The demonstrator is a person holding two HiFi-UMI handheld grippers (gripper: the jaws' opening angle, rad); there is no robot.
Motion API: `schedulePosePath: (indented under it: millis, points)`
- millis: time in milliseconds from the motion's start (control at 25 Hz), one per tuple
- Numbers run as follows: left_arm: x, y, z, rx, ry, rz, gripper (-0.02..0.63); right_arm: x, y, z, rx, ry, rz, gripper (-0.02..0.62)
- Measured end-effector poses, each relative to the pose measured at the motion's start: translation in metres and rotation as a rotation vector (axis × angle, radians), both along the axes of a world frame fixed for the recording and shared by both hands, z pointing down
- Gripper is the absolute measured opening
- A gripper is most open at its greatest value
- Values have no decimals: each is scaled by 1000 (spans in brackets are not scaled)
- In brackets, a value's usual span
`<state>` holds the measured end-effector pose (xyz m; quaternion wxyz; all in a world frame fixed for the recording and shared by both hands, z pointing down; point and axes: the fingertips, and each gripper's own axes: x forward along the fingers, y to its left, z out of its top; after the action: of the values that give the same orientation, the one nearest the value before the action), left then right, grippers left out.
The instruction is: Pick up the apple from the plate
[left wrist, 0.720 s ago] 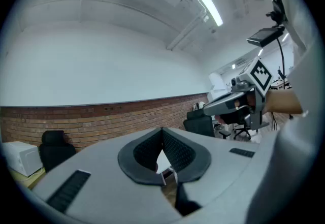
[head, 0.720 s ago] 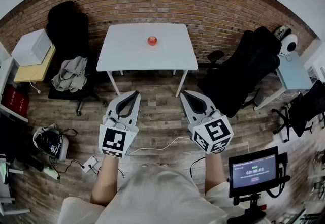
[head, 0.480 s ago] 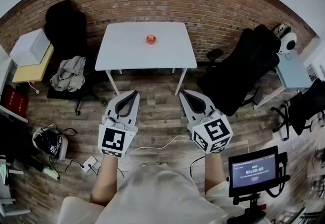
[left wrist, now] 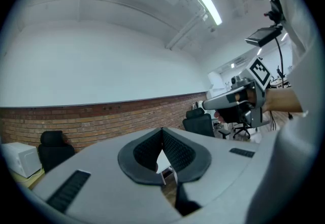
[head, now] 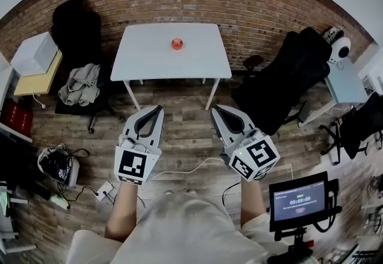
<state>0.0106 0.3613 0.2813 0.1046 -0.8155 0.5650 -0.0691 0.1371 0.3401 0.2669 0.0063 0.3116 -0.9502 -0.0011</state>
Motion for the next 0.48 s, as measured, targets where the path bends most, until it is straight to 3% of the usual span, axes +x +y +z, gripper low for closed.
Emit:
schedulePosePath:
  millis: [480]
  points:
    - [23, -7, 0, -24, -1, -38, 5, 25, -13, 1, -32, -6, -24, 2]
